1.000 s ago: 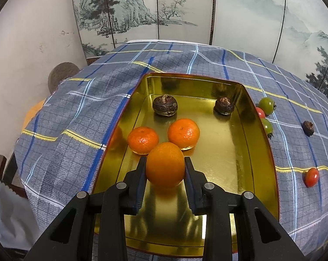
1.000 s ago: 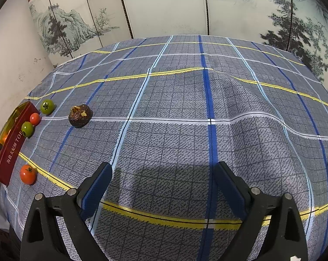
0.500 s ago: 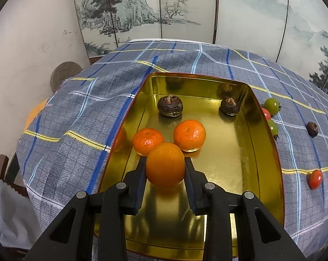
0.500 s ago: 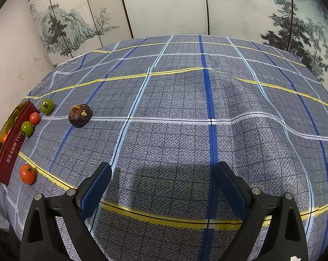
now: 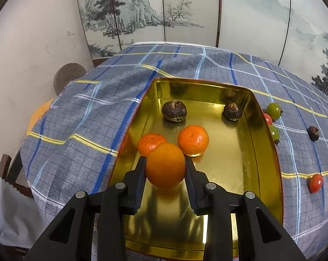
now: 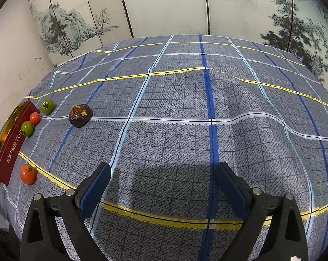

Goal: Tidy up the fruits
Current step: 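Carry the tangerine with the left gripper into the tin and open, then reach the right gripper to the dark brown fruit on the cloth and grasp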

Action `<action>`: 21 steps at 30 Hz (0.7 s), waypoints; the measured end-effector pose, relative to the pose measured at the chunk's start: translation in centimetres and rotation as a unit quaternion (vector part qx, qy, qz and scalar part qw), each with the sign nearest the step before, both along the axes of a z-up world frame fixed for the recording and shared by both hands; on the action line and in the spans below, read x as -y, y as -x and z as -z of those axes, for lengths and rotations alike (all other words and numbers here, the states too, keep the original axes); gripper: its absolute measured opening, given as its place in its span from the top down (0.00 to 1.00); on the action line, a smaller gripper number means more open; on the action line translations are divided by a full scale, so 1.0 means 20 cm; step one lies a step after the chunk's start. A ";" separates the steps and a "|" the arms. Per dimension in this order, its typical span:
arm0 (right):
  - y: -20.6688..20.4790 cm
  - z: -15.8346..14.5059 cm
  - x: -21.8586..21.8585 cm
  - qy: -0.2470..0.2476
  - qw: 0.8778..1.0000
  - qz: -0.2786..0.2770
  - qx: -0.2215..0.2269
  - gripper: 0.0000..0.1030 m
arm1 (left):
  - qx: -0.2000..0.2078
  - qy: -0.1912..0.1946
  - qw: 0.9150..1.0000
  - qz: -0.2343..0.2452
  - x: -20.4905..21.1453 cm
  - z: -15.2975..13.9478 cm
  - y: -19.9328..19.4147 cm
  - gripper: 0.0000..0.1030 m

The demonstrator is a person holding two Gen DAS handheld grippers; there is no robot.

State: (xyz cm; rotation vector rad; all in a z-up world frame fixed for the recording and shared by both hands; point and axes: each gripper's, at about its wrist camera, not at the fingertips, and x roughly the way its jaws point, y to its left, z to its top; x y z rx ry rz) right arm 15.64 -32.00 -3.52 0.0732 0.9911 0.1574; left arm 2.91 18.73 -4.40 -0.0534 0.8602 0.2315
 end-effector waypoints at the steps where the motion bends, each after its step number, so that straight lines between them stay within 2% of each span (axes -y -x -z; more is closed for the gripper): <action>1: 0.00 0.00 0.00 -0.001 1.000 0.000 0.000 0.07 | 0.007 -0.003 1.000 -0.001 0.00 -0.01 0.00 0.63; 2: 0.00 0.00 0.00 -0.001 1.000 -0.001 0.000 0.07 | 0.012 -0.005 1.000 -0.001 0.00 -0.03 0.01 0.63; 6: 0.00 0.00 0.00 0.001 1.000 -0.001 0.000 0.06 | 0.034 -0.013 0.999 -0.007 0.01 -0.08 0.03 0.49; 10: 0.00 0.00 0.00 0.001 1.000 -0.001 0.000 0.06 | 0.047 -0.022 0.999 -0.007 0.02 -0.12 0.05 0.47; 17: 0.00 0.01 -0.01 0.011 1.000 -0.003 -0.001 0.06 | 0.051 -0.016 0.999 -0.005 0.04 -0.14 0.05 0.45; 21: 0.03 -0.02 -0.04 0.010 1.000 -0.013 0.014 0.06 | 0.051 -0.021 0.998 0.003 0.07 -0.16 0.06 0.45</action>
